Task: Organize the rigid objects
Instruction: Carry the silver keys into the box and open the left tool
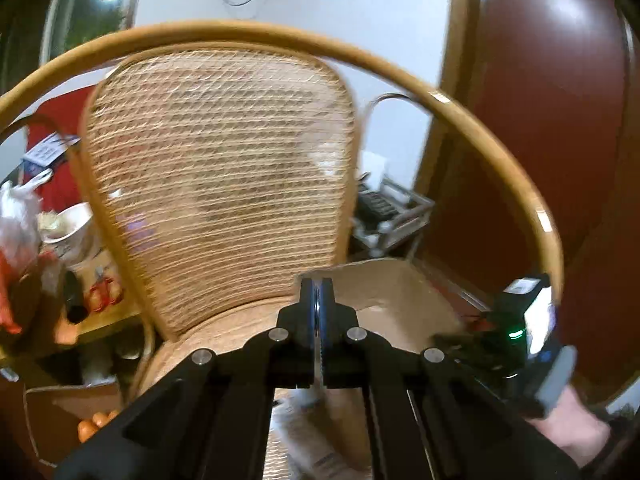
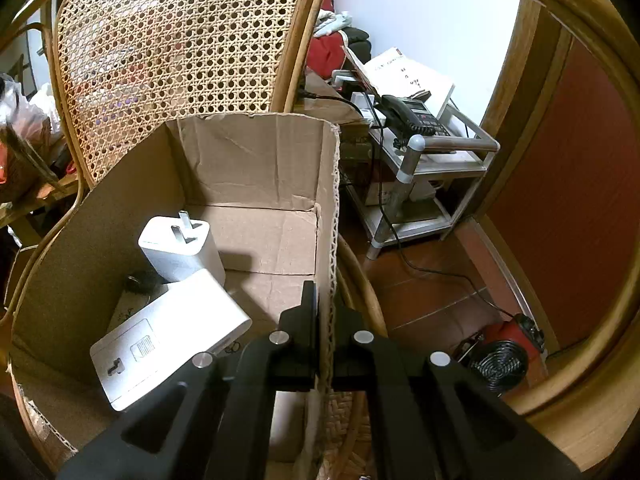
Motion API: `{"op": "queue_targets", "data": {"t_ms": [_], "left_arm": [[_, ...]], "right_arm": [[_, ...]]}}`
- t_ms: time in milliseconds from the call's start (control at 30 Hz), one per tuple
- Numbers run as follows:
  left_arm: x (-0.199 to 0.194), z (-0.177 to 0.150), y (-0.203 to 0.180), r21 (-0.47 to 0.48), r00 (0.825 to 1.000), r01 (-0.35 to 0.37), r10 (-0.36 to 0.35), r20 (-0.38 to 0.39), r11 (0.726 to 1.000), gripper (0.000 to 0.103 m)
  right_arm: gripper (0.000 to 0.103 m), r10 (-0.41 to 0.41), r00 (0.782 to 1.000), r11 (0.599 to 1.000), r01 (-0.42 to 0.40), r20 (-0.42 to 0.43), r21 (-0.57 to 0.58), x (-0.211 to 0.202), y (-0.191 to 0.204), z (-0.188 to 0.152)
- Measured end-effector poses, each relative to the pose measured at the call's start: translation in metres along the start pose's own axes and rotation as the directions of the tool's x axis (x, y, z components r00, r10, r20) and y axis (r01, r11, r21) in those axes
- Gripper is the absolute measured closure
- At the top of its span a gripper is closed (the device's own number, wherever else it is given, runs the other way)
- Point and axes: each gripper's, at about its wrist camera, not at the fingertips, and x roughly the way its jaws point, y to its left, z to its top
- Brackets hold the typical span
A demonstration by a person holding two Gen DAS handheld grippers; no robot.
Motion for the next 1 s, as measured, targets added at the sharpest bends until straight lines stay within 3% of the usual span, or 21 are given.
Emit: {"op": "queue_targets", "data": {"t_ms": [67,167,200,267,300,500,700,800,833,867,1000], "left_arm": [[0.006,0.0,-0.016,0.016,1.0,0.016,-0.016,0.007,1.0,0.102],[0.027,-0.008,-0.037,0.032,0.998,0.043,-0.041,-0.037,0.999,0.102],[0.04,-0.013,-0.044,0.045,0.993,0.066,-0.062,-0.099,0.997,0.102],[0.054,-0.021,-0.053,0.054,0.993,0.055,-0.049,-0.112,0.997,0.102],[0.065,-0.027,-0.059,0.068,0.984,0.076,-0.064,-0.167,0.995,0.102],[0.101,-0.051,-0.069,0.053,0.957,0.097,-0.078,-0.278,0.994,0.102],[0.105,-0.058,-0.074,0.061,0.957,0.081,-0.06,-0.283,0.995,0.098],[0.108,-0.06,-0.07,0.046,0.959,0.051,-0.036,-0.282,0.998,0.066],[0.105,-0.061,-0.068,0.049,0.963,0.038,-0.024,-0.268,0.998,0.038],[0.104,-0.06,-0.064,0.046,0.966,0.033,-0.02,-0.257,0.998,0.02],[0.086,-0.052,-0.053,0.028,0.982,0.02,-0.015,-0.191,0.999,0.018]], "right_arm": [[0.098,0.0,1.0,1.0,0.0,0.0,0.0,0.0,0.0,0.0],[0.098,0.001,1.0,1.0,-0.001,-0.001,0.0,0.0,0.0,0.0],[0.098,0.001,1.0,1.0,-0.001,0.0,0.0,0.0,0.0,0.0],[0.098,0.0,1.0,1.0,0.0,0.0,-0.002,0.0,0.0,0.0],[0.098,0.001,1.0,1.0,-0.001,0.0,-0.001,0.0,0.0,0.0],[0.098,0.0,1.0,1.0,0.0,-0.001,-0.002,0.0,0.0,0.0],[0.098,-0.003,1.0,1.0,0.003,-0.001,-0.006,0.0,0.001,0.0],[0.098,-0.004,1.0,1.0,0.004,-0.002,-0.008,0.0,0.001,0.0],[0.098,-0.002,1.0,1.0,0.002,-0.002,-0.007,0.0,0.001,0.0],[0.098,-0.002,1.0,1.0,0.002,-0.001,-0.007,0.0,0.001,0.0],[0.098,0.0,1.0,1.0,0.0,-0.001,-0.008,-0.001,0.001,0.0]]}}
